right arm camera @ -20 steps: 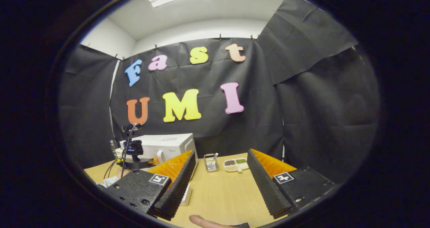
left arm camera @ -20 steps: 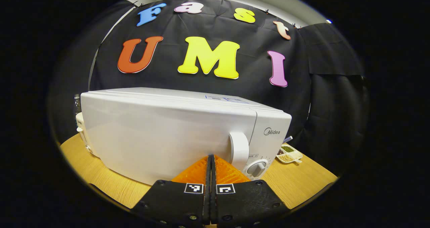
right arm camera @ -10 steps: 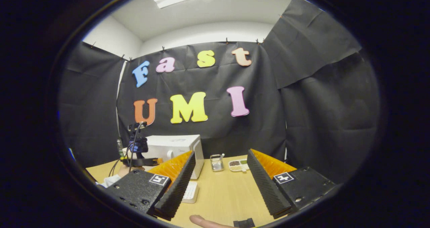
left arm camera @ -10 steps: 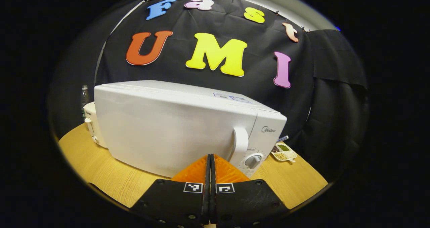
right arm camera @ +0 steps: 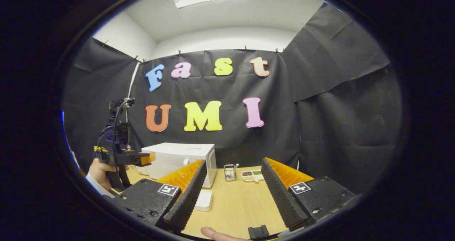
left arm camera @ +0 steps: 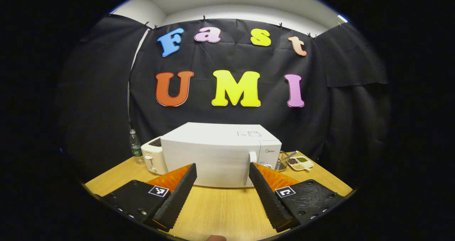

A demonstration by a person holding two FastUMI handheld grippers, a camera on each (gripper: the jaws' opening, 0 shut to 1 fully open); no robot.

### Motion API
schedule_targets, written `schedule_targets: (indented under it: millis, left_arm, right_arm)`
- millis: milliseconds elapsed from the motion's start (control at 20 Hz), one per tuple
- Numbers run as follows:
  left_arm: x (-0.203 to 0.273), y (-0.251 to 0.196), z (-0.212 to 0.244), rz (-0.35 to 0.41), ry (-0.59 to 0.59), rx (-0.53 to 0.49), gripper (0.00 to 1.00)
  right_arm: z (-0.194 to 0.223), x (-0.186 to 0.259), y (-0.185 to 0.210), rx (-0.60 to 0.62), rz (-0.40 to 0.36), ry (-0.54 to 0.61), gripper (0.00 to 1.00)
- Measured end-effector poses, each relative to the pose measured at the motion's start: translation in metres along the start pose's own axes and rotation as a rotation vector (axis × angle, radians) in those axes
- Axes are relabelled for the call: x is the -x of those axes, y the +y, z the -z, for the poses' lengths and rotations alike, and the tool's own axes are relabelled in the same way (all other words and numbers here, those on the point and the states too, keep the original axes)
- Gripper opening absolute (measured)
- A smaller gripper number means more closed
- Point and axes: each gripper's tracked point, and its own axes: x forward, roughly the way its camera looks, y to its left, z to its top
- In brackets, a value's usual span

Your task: Open the microwave oven with the left hand, put the food in, and close the microwave oven.

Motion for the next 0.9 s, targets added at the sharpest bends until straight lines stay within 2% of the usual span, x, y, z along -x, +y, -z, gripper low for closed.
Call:
schedule_targets:
  millis: [250, 550, 750, 800, 900]
  left_arm:
    - [0.064, 0.012, -0.048, 0.028, -0.088, 0.051, 0.93]
    - [0.127, 0.053, -0.084, -0.124, -0.156, -0.058, 0.93]
    - [0.158, 0.04, -0.084, -0.09, -0.166, -0.046, 0.93]
    - [0.165, 0.037, -0.081, -0.08, -0.162, -0.041, 0.93]
    - [0.176, 0.034, -0.085, -0.082, -0.178, -0.052, 0.93]
  right_arm:
    - [-0.02, 0.001, 0.004, 0.06, 0.029, -0.024, 0.98]
    - [-0.034, -0.008, 0.009, 0.055, 0.043, -0.002, 0.98]
    - [-0.039, -0.013, 0.008, 0.047, 0.049, 0.016, 0.98]
    - [-0.041, -0.013, 0.008, 0.046, 0.051, 0.016, 0.86]
    - [-0.047, -0.014, 0.012, 0.051, 0.042, 0.015, 0.86]
